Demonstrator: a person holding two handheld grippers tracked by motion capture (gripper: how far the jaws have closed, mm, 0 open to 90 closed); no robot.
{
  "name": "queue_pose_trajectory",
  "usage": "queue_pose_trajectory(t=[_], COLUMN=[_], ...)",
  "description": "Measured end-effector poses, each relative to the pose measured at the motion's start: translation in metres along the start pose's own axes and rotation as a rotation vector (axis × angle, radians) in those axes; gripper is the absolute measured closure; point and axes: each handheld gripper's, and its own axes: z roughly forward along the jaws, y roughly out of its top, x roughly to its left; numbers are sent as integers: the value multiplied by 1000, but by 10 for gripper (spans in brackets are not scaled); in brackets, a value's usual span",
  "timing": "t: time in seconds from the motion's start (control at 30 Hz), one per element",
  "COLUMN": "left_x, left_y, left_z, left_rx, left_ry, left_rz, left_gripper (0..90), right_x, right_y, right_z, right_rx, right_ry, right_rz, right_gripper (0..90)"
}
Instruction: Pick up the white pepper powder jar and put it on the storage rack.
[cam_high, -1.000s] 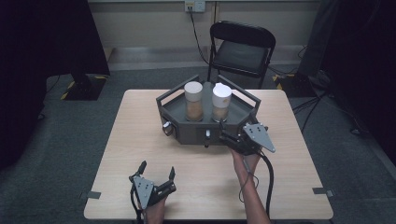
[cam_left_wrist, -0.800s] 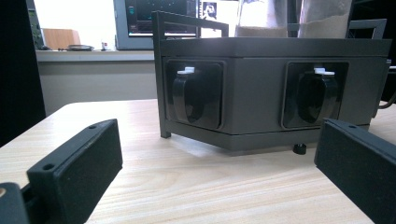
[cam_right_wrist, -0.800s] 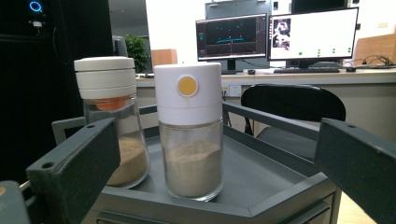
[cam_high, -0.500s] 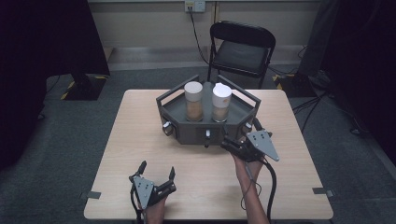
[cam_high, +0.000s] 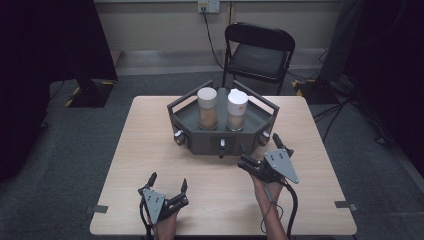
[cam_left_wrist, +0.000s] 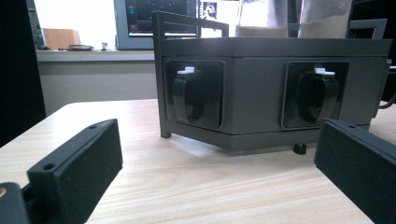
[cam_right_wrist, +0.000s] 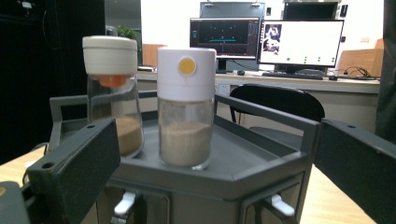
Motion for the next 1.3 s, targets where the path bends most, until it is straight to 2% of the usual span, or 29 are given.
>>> queue_pose_trajectory(t=[0.17,0.47,1.3], left_x=[0,0,0], left_y=[0,0,0], left_z=[0,0,0], left_rx=[0,0,0], left_ry=[0,0,3], left_rz=[0,0,0], left_gripper=[4,4,4], right_x=[2,0,6], right_y=[-2,-12,-43], right_z=[-4,-15,-47], right_rx=[13,6,32], right_ry=[-23,-36,-33], right_rz=[-23,-2,-7], right_gripper=[0,0,0])
